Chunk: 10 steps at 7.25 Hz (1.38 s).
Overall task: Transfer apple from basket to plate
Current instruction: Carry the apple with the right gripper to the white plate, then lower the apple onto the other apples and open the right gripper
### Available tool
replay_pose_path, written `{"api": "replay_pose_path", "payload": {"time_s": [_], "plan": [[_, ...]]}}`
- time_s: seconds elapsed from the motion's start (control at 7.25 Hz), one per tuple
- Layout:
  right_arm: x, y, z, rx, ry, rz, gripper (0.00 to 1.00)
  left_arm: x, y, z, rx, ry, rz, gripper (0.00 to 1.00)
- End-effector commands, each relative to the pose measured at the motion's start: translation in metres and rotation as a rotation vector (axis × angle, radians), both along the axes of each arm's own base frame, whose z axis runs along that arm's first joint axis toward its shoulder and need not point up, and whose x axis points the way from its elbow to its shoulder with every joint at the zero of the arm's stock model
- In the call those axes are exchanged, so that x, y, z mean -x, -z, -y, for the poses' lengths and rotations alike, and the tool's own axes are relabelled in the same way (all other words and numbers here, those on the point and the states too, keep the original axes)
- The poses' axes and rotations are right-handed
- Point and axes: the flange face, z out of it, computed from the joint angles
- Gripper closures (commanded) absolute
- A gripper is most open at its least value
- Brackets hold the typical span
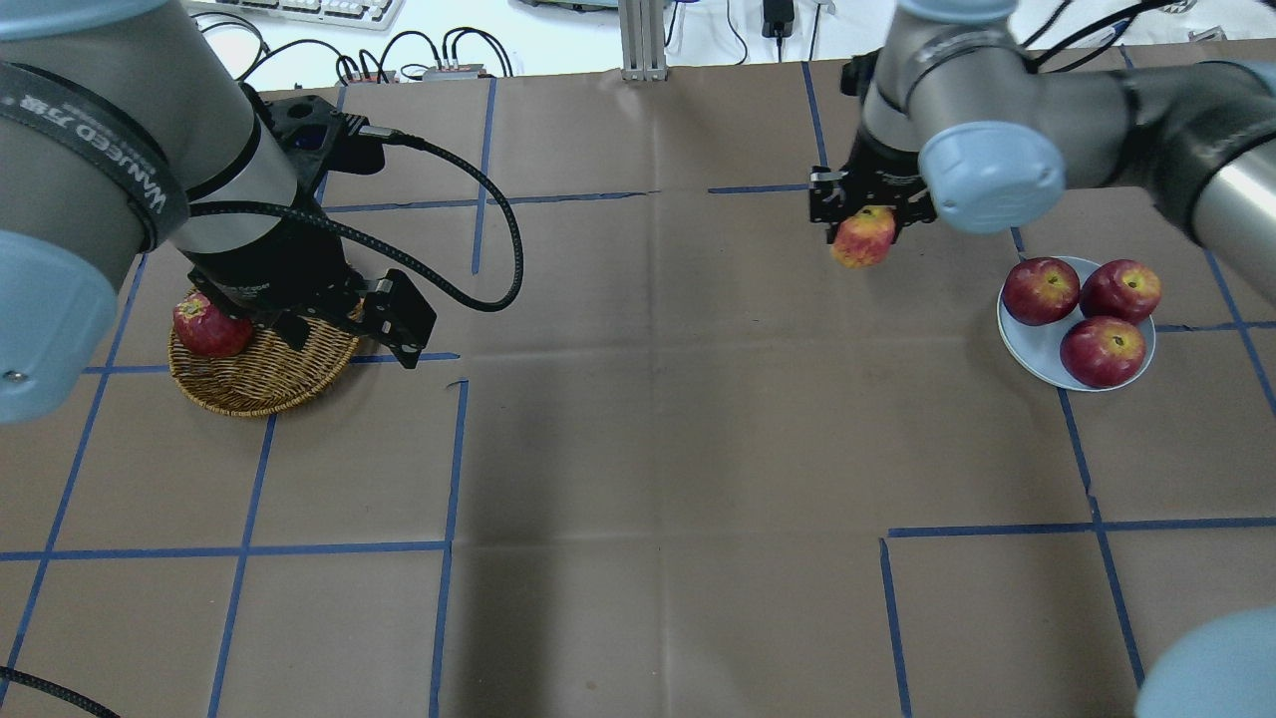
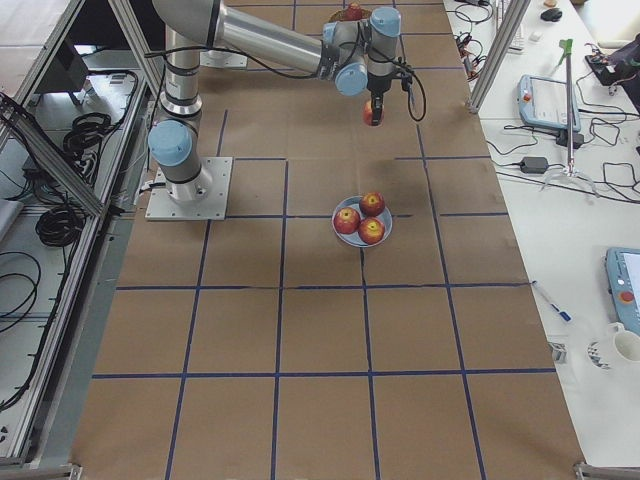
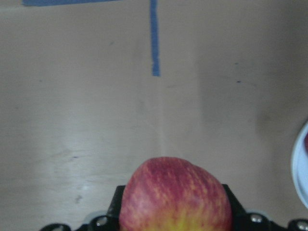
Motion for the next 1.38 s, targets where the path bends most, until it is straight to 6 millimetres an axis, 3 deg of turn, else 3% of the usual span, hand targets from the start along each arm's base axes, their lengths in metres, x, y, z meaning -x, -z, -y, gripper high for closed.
{"api": "replay_pose_path", "payload": {"time_s": [0.0, 0.28, 0.41, 0.69, 1.24], "plan": [[0.129, 0.002, -0.023, -0.036, -0.024, -0.038, 0.35, 0.000, 0.000, 0.000, -0.001, -0.001, -0.001, 0.01], [0.202, 0.008, -0.022, -0.008, -0.059, -0.048, 0.36, 0.000, 0.001, 0.000, -0.002, -0.001, 0.001, 0.01], [0.225, 0.032, -0.018, -0.021, -0.085, -0.037, 0.36, 0.000, 0.001, -0.001, -0.004, 0.001, 0.002, 0.01], [0.244, 0.059, -0.008, -0.017, -0.123, -0.040, 0.35, 0.000, 0.001, -0.001, -0.004, 0.001, 0.002, 0.01], [0.243, 0.069, -0.009, -0.043, -0.127, -0.024, 0.34, 0.000, -0.001, -0.003, -0.003, 0.002, 0.005, 0.01]]}}
